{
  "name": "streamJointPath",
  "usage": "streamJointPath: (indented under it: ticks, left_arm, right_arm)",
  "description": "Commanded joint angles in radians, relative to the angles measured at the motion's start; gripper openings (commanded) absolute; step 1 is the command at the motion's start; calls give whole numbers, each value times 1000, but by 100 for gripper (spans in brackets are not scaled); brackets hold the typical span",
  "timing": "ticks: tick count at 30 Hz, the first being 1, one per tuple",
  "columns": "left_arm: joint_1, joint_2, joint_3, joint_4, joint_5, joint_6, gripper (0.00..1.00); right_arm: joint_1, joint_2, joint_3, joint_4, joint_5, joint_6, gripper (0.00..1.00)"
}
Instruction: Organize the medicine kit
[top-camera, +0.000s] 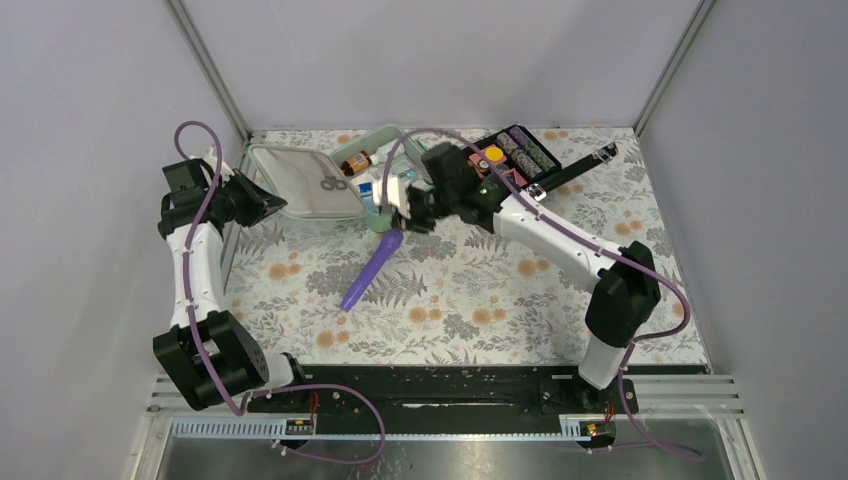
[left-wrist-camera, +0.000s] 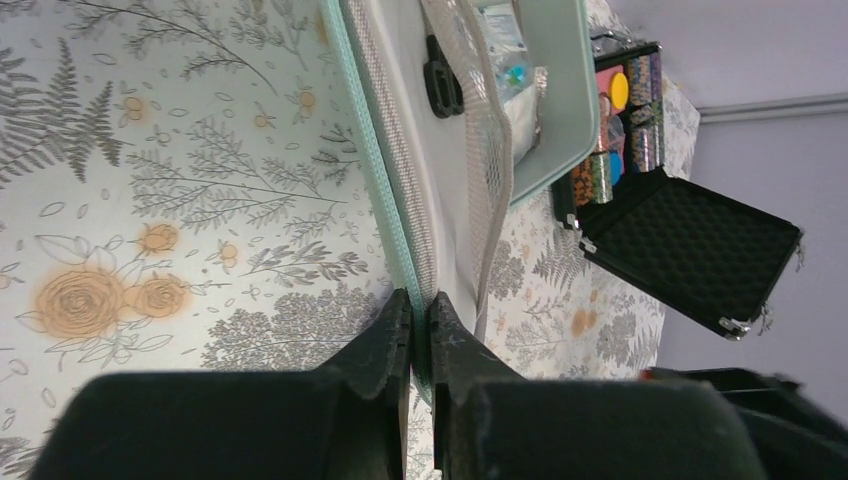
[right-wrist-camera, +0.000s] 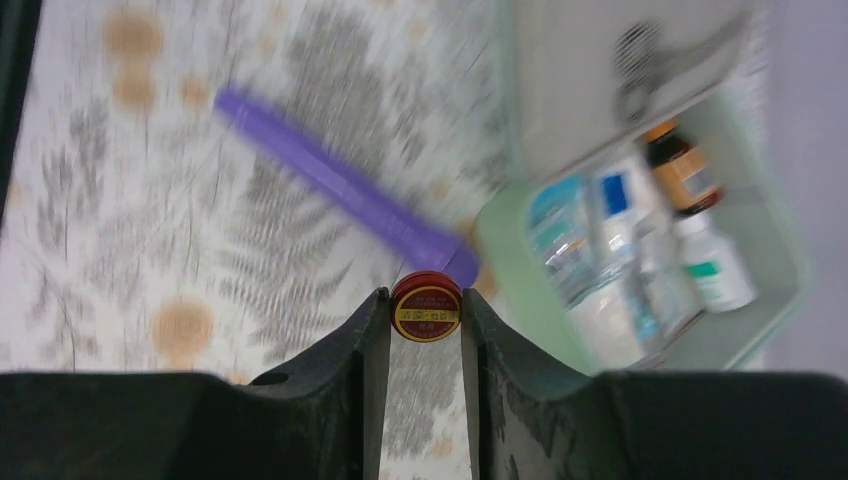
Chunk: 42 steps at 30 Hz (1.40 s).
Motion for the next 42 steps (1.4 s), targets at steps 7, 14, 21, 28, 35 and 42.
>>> streamJointPath:
  ticks: [7,14,21,28,35,42]
  left_arm:
    - [-69,-59,-2,41,185,-32,0]
    - [-70,-103,-20,34,196,-39,0]
    - [-80,-132,-27,-5,211,-23,0]
    - [-80,-138,-25,-16,211,-19,0]
    - [-81,-150,-32,-14,196,-12,0]
    - [-69,-137,30,-23,156,37,0]
  right_arm:
    - [25,195,364,545,-61,714,20]
    - [59,319,434,776,-21,899,20]
    - [82,393,416,885,-2,968,21]
    - [104,462,443,852,68,944,34]
    - [82,431,427,848,130,956,66]
    - [47,302,408,815,110,987,69]
